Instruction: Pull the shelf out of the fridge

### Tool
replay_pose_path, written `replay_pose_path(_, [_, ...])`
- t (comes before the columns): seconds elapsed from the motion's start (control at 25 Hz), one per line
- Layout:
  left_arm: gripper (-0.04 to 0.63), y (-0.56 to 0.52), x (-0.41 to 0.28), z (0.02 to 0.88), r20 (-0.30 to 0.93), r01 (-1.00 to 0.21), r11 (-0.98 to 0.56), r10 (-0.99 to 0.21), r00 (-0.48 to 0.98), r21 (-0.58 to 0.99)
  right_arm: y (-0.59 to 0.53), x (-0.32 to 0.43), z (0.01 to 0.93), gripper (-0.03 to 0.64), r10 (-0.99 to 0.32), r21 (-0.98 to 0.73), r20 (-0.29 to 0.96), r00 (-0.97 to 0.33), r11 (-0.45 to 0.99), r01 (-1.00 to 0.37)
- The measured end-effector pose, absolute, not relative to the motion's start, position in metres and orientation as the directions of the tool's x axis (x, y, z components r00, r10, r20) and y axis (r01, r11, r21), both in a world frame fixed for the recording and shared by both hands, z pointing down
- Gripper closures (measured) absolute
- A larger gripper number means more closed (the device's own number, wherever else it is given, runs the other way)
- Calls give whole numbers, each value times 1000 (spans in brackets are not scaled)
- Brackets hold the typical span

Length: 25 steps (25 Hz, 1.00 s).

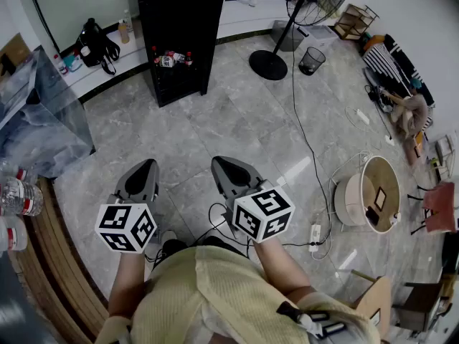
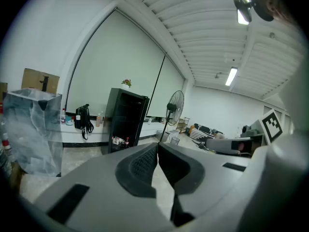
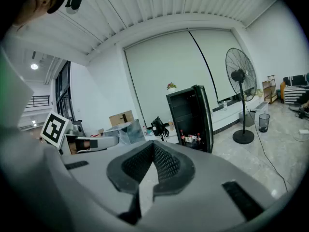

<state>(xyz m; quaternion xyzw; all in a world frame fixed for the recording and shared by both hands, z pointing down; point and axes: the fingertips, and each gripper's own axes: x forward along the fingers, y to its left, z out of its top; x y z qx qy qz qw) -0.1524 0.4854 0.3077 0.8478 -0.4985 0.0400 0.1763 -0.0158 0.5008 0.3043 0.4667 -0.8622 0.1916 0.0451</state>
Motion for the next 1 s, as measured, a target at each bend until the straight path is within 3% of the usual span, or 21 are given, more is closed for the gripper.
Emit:
replay_pose_path(0.44, [575,496,-98,318,253,-877,-404,-848,466,261,499,33,316,601,-747,-364,232,-623,527,-768])
replay_pose_path(1.0, [575,453,-102,342,283,-873,-355,-846,452,334,454,23,334,600,-709,-468,220,-670,526,-710])
